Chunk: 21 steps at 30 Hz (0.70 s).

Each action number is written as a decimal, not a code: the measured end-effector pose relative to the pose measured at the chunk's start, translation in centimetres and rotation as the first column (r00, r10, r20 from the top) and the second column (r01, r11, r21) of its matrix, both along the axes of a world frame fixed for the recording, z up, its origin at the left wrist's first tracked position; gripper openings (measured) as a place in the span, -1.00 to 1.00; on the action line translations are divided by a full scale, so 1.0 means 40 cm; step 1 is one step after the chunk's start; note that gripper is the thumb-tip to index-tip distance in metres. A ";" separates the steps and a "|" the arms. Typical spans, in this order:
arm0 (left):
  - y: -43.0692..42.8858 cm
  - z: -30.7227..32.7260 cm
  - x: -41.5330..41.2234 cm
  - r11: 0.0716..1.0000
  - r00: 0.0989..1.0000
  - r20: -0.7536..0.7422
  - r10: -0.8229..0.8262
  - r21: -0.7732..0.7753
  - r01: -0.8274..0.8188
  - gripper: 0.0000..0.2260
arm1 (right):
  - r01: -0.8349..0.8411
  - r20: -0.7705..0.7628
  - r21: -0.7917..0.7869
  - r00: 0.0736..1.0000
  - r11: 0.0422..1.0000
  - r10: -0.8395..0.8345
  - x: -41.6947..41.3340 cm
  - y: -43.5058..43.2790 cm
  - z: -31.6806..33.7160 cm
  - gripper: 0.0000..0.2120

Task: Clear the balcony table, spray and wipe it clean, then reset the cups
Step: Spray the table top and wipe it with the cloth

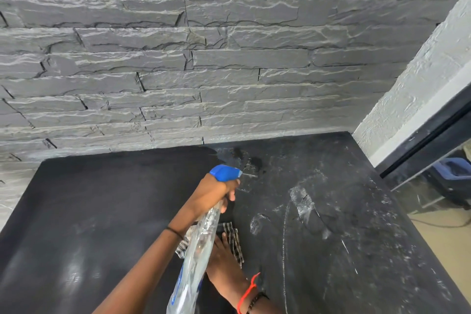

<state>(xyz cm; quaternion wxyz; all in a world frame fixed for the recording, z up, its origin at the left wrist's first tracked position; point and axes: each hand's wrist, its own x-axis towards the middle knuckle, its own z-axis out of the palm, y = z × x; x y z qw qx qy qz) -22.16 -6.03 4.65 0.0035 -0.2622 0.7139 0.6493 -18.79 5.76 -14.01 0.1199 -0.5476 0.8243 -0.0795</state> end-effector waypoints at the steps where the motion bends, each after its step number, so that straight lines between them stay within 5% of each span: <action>1: 0.006 0.001 0.015 1.000 1.000 0.013 0.000 -0.006 0.000 -0.83 | 0.007 0.007 0.026 1.000 1.000 -0.007 0.002 -0.001 0.004 -0.54; 5: 0.013 0.007 0.074 0.998 0.998 0.033 0.059 -0.016 -0.058 -0.86 | 0.025 -0.037 0.038 0.999 0.999 -0.023 0.005 -0.003 0.004 -0.63; 16: 0.000 0.016 0.239 1.000 0.996 0.091 -0.010 0.030 0.008 -0.84 | 0.017 -0.008 0.028 1.000 0.999 -0.017 0.005 -0.005 0.031 -0.27; 21: 0.027 0.007 0.260 0.995 0.993 0.087 -0.077 0.064 0.071 -0.83 | 0.008 -0.045 0.030 0.999 1.000 -0.006 0.007 -0.003 0.047 -0.45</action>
